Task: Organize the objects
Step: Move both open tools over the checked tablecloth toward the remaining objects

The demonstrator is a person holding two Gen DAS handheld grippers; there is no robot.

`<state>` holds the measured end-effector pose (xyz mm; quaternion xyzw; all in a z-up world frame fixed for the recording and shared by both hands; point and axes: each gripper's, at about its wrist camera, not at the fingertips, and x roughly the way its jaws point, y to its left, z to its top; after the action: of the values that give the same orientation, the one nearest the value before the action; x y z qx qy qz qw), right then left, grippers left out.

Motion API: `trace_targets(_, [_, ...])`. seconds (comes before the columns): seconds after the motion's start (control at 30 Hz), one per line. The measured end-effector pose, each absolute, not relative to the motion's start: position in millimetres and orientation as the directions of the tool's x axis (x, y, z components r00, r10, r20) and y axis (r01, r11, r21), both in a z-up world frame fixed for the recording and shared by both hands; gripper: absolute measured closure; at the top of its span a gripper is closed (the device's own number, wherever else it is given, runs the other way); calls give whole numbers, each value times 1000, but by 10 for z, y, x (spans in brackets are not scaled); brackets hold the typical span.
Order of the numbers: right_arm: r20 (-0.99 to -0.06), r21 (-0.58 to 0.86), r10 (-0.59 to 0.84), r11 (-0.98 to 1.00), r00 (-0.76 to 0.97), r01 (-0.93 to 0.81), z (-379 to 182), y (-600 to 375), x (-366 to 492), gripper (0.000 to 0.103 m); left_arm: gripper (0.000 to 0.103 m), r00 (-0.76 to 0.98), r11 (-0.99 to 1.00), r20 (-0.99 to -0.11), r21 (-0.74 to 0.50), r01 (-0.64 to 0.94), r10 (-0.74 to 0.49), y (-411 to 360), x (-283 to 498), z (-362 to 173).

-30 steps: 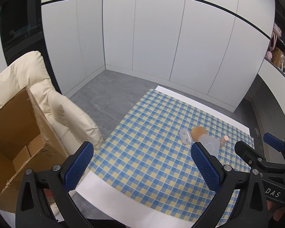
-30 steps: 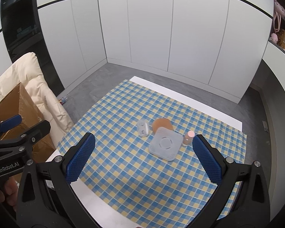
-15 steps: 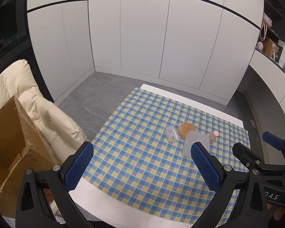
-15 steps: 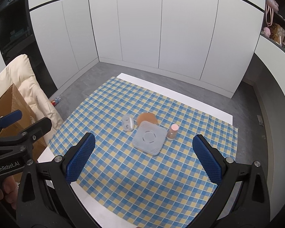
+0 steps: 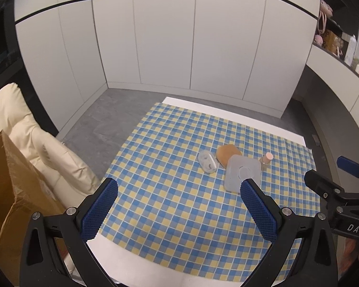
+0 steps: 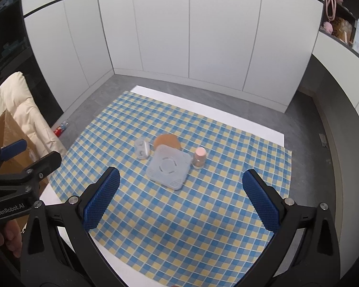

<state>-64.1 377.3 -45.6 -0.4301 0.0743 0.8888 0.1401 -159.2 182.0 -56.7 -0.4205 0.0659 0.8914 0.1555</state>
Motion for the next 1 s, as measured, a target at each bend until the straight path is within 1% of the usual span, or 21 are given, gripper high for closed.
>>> trace_targets(0.2, [-802, -22, 207, -948, -561, -318, -616, 3932, -600, 0, 1, -578, -938, -786, -5, -348, 219, 1972, -1664, -750])
trace_targets(0.4, [-830, -44, 211, -947, -515, -318, -914, 4111, -528, 0, 1, -565, -919, -795, 24, -393, 220, 2189, -1753, -913])
trace_targets(0.53, [-852, -42, 201, -947, -483, -320, -1126, 4239, -530, 0, 1, -543, -908, -810, 33, -418, 220, 2311, -1835, -1072])
trace_targets(0.73, [-866, -21, 183, -943, -465, -331, -1302, 4431, -693, 0, 1, -512, -890, -835, 60, -452, 204, 2501, -1968, -1363])
trace_targets(1.0, [-871, 2, 159, -945, -464, -327, -1562, 4632, -1000, 0, 1, -469, -883, -859, 42, -467, 207, 2695, -2159, -1696])
